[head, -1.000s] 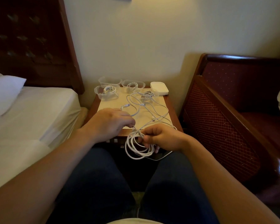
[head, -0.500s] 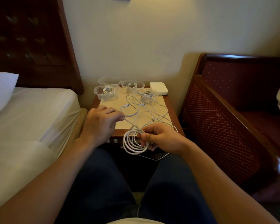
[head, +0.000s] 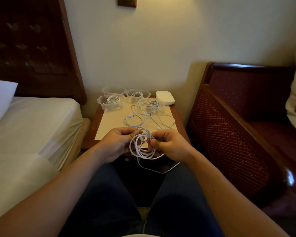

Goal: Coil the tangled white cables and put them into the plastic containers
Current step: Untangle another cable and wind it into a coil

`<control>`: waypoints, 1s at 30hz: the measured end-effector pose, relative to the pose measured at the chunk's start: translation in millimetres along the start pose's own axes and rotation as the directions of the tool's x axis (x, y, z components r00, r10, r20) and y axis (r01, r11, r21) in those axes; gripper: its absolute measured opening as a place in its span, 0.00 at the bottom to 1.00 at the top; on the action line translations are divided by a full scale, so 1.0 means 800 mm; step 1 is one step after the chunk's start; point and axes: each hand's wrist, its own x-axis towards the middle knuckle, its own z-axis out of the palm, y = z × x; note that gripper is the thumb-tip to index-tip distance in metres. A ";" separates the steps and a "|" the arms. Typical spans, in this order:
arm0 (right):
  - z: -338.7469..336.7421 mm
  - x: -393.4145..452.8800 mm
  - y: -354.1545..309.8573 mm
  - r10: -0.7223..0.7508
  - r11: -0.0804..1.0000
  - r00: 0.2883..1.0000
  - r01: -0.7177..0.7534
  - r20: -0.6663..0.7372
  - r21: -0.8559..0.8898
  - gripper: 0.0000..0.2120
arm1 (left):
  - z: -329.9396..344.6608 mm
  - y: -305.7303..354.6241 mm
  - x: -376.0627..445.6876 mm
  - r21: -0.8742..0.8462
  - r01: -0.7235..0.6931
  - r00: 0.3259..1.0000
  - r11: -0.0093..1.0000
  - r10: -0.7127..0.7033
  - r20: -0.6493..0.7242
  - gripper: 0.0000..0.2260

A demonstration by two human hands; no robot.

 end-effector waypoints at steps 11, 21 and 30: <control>-0.001 0.016 0.015 0.123 0.957 0.967 -0.176 -0.224 -0.231 0.10 | -0.002 -0.013 0.003 -0.022 0.159 0.982 0.987 -0.156 0.106 0.16; 0.020 0.022 0.013 0.108 0.955 0.963 -0.170 -0.248 -0.243 0.08 | 0.027 -0.018 0.005 0.756 -0.152 0.904 0.637 0.398 -0.154 0.05; 0.006 0.022 -0.004 0.155 0.957 0.958 -0.207 -0.241 -0.206 0.08 | 0.009 -0.022 0.010 0.914 -0.325 0.687 0.241 0.725 0.054 0.13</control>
